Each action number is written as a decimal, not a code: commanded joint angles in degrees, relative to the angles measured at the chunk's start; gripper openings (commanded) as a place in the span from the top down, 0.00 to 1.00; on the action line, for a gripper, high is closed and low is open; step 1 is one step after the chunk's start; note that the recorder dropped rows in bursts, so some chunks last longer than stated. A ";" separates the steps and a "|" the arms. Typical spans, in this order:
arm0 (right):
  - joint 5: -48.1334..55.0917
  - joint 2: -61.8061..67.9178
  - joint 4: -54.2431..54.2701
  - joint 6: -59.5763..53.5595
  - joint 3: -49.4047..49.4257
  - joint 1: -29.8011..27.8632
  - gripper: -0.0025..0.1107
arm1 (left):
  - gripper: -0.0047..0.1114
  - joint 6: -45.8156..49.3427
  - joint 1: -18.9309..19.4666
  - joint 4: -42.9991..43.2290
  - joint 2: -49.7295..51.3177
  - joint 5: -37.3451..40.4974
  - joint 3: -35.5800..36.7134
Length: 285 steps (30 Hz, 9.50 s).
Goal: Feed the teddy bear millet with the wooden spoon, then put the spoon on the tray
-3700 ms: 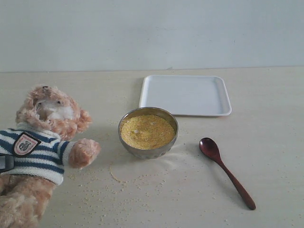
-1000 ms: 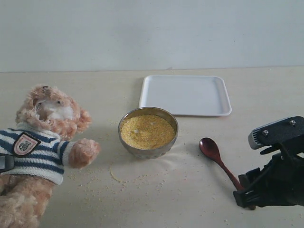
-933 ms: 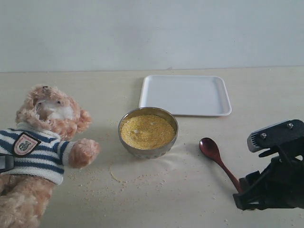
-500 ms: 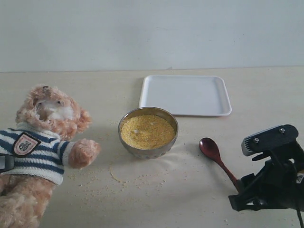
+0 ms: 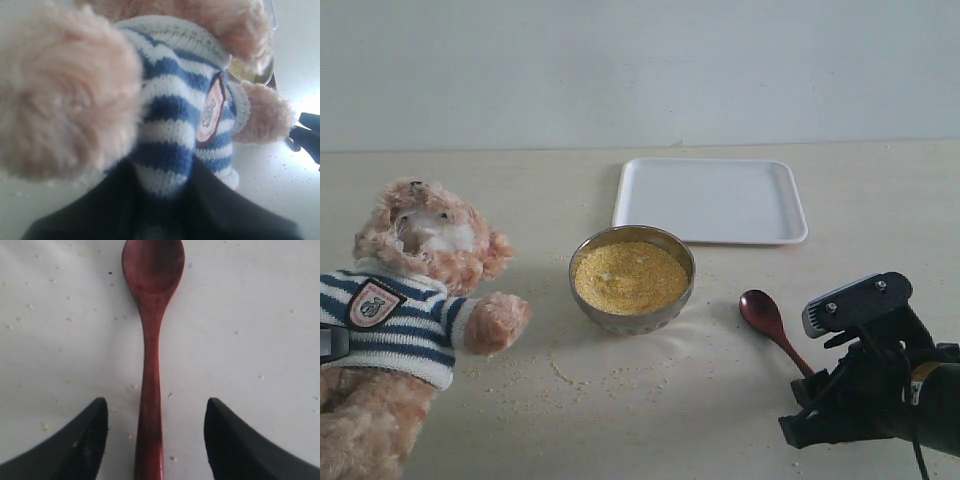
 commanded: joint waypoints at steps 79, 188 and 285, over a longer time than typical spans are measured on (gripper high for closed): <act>76.15 -12.81 -37.64 10.98 -33.09 10.90 0.85 | 0.92 0.37 0.14 -0.82 -0.46 0.17 0.10; 89.88 13.77 -50.81 8.91 -55.65 26.27 0.85 | 0.92 0.36 0.14 -0.82 -0.46 0.26 0.10; 94.37 7.84 -30.53 6.73 -78.28 35.10 0.84 | 0.92 0.36 0.14 -0.82 -0.46 0.26 0.10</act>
